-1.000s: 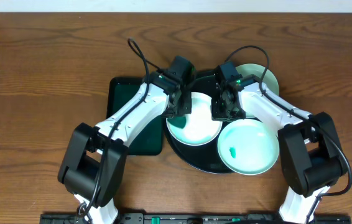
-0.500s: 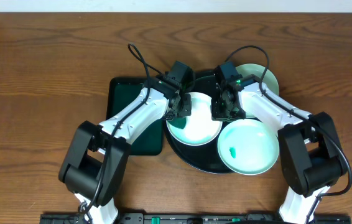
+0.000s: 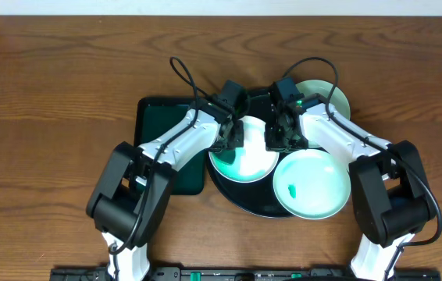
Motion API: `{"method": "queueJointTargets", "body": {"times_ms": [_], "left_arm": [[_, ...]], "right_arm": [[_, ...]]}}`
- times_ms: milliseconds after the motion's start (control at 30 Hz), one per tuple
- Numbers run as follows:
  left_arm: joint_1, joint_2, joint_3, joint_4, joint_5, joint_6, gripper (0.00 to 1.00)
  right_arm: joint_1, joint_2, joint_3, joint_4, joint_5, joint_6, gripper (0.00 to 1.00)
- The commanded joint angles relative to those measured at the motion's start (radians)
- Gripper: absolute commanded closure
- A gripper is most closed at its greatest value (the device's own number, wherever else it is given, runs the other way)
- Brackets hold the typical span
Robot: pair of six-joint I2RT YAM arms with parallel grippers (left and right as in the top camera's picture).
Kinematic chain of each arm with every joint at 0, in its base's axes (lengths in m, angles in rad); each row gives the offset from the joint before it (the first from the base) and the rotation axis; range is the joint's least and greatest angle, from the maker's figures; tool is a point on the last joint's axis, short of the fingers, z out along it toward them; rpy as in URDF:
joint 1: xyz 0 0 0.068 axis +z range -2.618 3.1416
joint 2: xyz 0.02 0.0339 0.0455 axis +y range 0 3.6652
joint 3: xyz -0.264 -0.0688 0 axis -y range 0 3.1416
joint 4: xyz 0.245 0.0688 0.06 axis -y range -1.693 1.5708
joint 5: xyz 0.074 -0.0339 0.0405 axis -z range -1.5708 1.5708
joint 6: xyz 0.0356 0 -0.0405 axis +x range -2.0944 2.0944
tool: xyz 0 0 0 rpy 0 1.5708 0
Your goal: Clean dirty plates on tray and stack at the side
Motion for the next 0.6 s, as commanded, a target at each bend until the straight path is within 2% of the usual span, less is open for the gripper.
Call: {"method": "queueJointTargets", "body": {"times_ms": [0,100,300,567], "left_arm": [[-0.032,0.094,-0.026,0.000,0.009,-0.010,0.93],[-0.043,0.094,-0.026,0.006,0.037,-0.010,0.93],[-0.047,0.094,-0.025,0.046,0.235,-0.009,0.93],[-0.046,0.079,-0.023,0.047,0.295,-0.006,0.92]], "right_arm": [[0.011,0.002,-0.010,0.014,-0.035,0.004,0.99],[0.011,0.002,-0.010,0.015,-0.035,0.004,0.99],[0.011,0.002,-0.010,0.014,-0.035,0.003,0.99],[0.011,0.002,-0.010,0.014,-0.035,0.003,0.99]]}}
